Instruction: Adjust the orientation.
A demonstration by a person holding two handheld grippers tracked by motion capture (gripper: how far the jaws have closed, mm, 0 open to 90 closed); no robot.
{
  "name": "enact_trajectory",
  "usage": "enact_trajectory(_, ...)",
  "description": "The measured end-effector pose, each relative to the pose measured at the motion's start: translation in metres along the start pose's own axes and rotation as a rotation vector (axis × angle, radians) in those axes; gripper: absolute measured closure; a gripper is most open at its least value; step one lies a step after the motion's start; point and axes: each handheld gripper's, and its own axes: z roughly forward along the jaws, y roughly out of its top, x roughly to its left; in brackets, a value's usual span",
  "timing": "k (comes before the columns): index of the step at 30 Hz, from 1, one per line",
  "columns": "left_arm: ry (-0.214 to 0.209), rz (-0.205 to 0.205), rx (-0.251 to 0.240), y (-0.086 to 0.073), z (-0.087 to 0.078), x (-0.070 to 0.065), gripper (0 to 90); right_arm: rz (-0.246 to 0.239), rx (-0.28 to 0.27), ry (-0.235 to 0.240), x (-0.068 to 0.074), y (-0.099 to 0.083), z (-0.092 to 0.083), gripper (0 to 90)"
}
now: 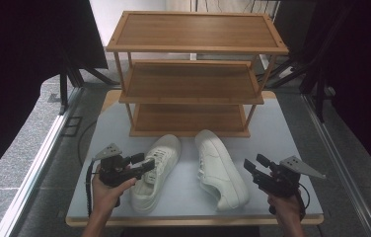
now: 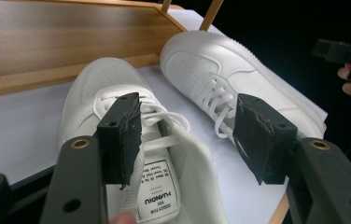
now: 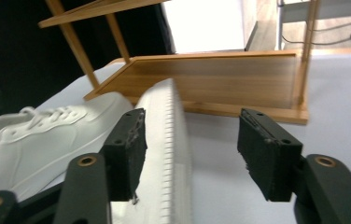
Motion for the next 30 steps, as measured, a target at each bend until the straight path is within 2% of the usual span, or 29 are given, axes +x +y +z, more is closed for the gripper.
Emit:
enact_trajectory(2,-0.003,-0.014,-0.007,0.000,0.000,0.000,41.8,-0.007,0.007,0.007,0.004,0.000,0.000,46.6)
enact_trajectory(6,-0.007,-0.026,-0.003,-0.001,0.002,0.000,41.8,-0.028,0.048,0.054,0.019,0.000,0.001,54.7)
enact_trajectory(13,-0.010,-0.033,0.001,-0.003,0.002,0.000,41.8,-0.139,0.126,0.139,0.048,-0.009,0.013,79.3)
enact_trajectory(15,-0.006,-0.047,-0.005,-0.003,0.001,0.002,41.9,-0.187,0.172,0.173,0.059,-0.014,0.020,85.7)
enact_trajectory(21,-0.001,-0.056,0.002,-0.006,0.002,0.002,42.0,-0.236,0.244,0.229,0.078,-0.027,0.031,89.2)
enact_trajectory(23,0.000,-0.054,0.006,-0.008,0.002,0.001,42.0,-0.278,0.279,0.225,0.088,-0.034,0.035,89.2)
enact_trajectory(24,0.000,-0.054,0.006,-0.008,0.002,0.001,42.0,-0.278,0.279,0.225,0.088,-0.034,0.035,89.2)
enact_trajectory(25,0.001,-0.051,0.011,-0.009,0.002,0.000,42.0,-0.300,0.296,0.198,0.090,-0.038,0.037,89.2)
enact_trajectory(27,0.002,-0.052,0.012,-0.009,0.002,0.000,42.0,-0.306,0.307,0.183,0.089,-0.040,0.038,89.2)
enact_trajectory(30,0.000,-0.054,0.007,-0.010,0.002,0.000,42.1,-0.306,0.326,0.136,0.083,-0.043,0.039,89.2)
